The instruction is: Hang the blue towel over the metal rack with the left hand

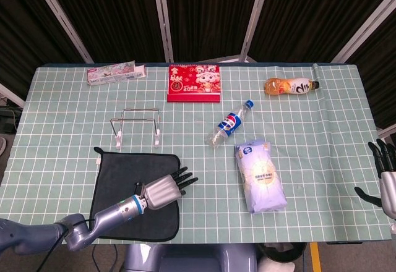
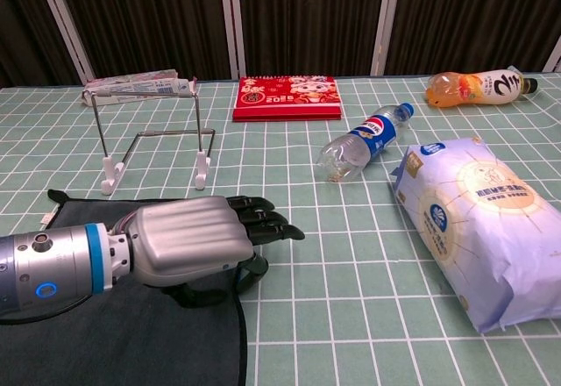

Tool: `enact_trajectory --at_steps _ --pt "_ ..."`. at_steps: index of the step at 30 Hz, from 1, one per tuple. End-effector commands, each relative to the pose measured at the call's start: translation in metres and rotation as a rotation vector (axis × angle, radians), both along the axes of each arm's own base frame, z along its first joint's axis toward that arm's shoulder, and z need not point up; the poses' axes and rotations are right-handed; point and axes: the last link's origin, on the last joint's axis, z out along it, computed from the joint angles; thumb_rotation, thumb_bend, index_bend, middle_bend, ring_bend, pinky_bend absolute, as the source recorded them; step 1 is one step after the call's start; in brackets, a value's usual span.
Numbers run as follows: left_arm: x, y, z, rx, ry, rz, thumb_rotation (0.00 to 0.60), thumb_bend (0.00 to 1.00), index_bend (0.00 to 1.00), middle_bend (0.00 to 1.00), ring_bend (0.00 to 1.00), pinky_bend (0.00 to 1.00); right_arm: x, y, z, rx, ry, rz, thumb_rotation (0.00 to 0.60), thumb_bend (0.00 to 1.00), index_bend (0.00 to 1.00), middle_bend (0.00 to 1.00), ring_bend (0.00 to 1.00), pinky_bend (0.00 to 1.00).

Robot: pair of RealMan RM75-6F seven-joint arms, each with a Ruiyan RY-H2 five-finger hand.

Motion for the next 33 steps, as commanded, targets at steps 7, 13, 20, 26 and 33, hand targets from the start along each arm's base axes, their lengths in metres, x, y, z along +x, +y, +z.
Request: enact_trajectory --at_steps 7,13,20,26,33 --pt "-0.001 0.000 0.002 0.003 0.001 0.004 0.600 0.50 0.57 0.00 0.00 0.00 0.001 0.001 0.000 0.002 -0.001 0.002 0.600 0.00 0.00 0.00 0.00 0.00" --pt "-0.001 0.000 0.003 0.007 0.001 0.004 0.600 0.53 0.59 0.00 0.00 0.00 0.001 0.001 0.000 0.003 -0.004 0.003 0.600 0.00 0.00 0.00 0.00 0.00" --pt "0.001 0.000 0.004 0.010 -0.008 0.003 0.600 0.55 0.64 0.00 0.00 0.00 0.002 0.001 0.001 0.002 -0.003 0.004 0.600 0.00 0.00 0.00 0.00 0.00" --pt "-0.001 0.002 0.013 0.027 -0.021 0.007 0.600 0.55 0.66 0.00 0.00 0.00 0.002 0.002 0.001 0.001 -0.005 0.005 0.600 0.00 0.00 0.00 0.00 0.00" --pt "-0.012 0.001 0.028 0.040 -0.033 0.021 0.600 0.55 0.69 0.00 0.00 0.00 0.003 0.003 0.002 -0.001 -0.009 0.008 0.600 0.00 0.00 0.00 0.00 0.00"
